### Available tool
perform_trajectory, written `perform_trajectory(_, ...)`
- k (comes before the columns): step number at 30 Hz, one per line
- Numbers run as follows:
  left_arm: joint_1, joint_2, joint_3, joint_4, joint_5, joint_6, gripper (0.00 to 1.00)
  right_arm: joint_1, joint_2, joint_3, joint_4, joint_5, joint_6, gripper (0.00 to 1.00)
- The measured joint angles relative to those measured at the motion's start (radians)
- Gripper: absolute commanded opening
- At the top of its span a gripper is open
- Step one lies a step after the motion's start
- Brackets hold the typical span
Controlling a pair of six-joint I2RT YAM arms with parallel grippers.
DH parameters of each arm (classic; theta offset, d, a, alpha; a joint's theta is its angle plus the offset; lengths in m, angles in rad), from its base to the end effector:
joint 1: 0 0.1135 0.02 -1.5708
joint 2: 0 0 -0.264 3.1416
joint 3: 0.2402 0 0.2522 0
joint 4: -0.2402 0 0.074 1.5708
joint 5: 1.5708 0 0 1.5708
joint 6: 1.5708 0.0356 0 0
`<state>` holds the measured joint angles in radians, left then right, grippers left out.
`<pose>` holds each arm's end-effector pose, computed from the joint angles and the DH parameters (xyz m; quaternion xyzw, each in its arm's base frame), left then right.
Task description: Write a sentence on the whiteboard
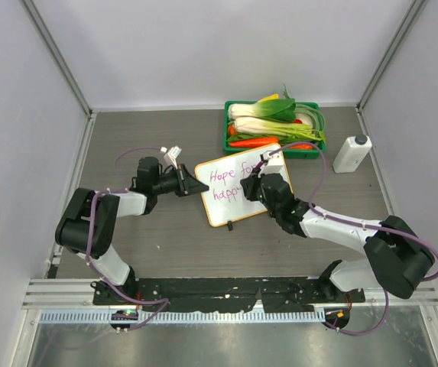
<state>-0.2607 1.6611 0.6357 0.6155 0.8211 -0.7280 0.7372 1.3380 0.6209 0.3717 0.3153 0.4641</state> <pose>0.2950 -0.1057 0.1590 0.0354 0.7966 -0.5324 0.2843 0.2181 0.1832 0.2181 -0.0205 0.8127 0.2150 0.5411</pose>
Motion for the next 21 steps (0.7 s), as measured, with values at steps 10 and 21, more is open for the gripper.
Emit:
perform_trajectory(10,0.0,0.0,0.0,0.0,0.0,0.0,0.0,0.0,-0.04,-0.048,-0.008,0.006,0.008,0.01)
perform_trajectory(21,0.0,0.0,0.0,0.0,0.001,0.0,0.0,-0.001,-0.088,-0.018,-0.066,0.009,0.008,0.01)
